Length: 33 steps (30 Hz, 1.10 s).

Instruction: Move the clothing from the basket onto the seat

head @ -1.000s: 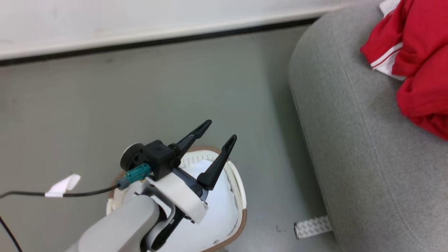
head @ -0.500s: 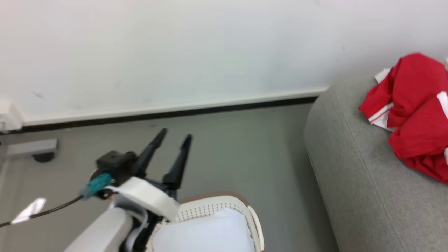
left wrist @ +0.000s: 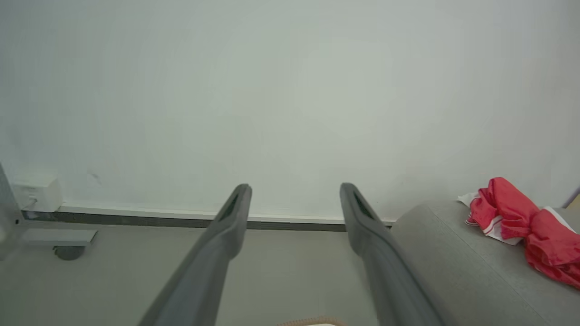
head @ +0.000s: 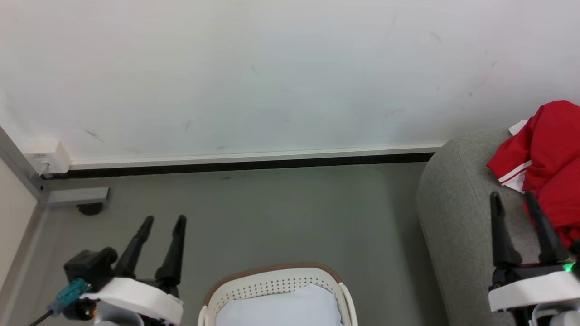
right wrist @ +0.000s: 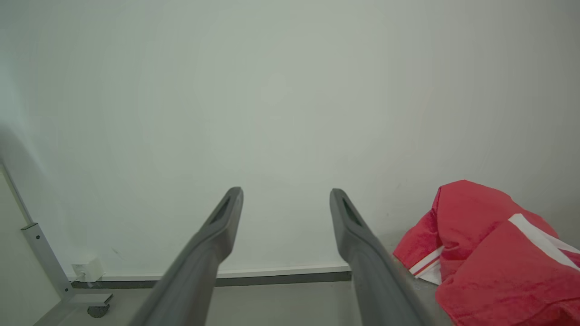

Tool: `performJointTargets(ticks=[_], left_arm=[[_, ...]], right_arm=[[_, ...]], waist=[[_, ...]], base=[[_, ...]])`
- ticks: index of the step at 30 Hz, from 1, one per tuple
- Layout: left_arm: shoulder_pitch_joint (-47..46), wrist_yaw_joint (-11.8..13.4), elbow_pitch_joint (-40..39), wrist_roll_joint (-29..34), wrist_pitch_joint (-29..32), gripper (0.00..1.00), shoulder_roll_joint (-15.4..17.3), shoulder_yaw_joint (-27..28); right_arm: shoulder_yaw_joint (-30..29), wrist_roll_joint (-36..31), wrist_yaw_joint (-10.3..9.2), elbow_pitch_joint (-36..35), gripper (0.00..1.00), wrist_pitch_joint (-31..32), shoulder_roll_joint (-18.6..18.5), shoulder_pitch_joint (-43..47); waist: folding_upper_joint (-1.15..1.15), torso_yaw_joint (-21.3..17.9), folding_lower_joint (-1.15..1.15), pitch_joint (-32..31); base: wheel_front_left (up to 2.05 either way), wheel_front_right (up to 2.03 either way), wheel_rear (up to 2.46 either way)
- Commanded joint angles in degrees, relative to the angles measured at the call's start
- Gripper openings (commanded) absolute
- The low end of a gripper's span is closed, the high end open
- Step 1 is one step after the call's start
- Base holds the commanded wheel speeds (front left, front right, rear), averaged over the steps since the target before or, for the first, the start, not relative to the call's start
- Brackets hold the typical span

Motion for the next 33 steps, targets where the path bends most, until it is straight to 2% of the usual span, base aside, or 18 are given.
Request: performJointTargets(ticks=[1, 9, 16, 24, 33], left_arm=[[1.3, -0.5, 0.3, 0.7, 0.0, 1.0, -0.5, 1.5], [7.8, -3.7, -0.4, 7.9, 0.0, 1.0, -6.0, 9.9], [9.3, -6.7, 1.3, 12.9, 0.0, 1.0, -9.8, 14.4], [8.4, -8.9, 2.0, 15.9, 0.0, 1.0, -11.9, 17.2], [8.0, -9.9, 3.0, 17.6, 0.0, 1.0, -13.1, 18.5]], right_arm=[[0.3, -0.9, -0.13, -0.2, 1.0, -1.0, 1.1, 1.3], [0.6, -6.2, -0.13, 1.3, 1.0, -3.6, 5.9, 7.0], [-0.5, -8.2, -0.13, 0.2, 1.0, -3.6, 8.0, 8.2], [-0.6, -8.4, -0.13, 0.1, 1.0, -3.7, 8.6, 7.5], [-0.2, -7.4, -0.13, 0.8, 1.0, -3.7, 8.9, 7.4]], waist=[[0.0, 0.0, 0.01, 0.1], [0.0, 0.2, 0.01, -0.1], [0.0, 0.2, 0.01, 0.0], [0.0, 0.4, 0.01, 0.0], [0.0, 0.5, 0.01, 0.0]], base=[[0.0, 0.0, 0.0], [0.0, 0.0, 0.0], [0.0, 0.0, 0.0], [0.0, 0.0, 0.0], [0.0, 0.0, 0.0]])
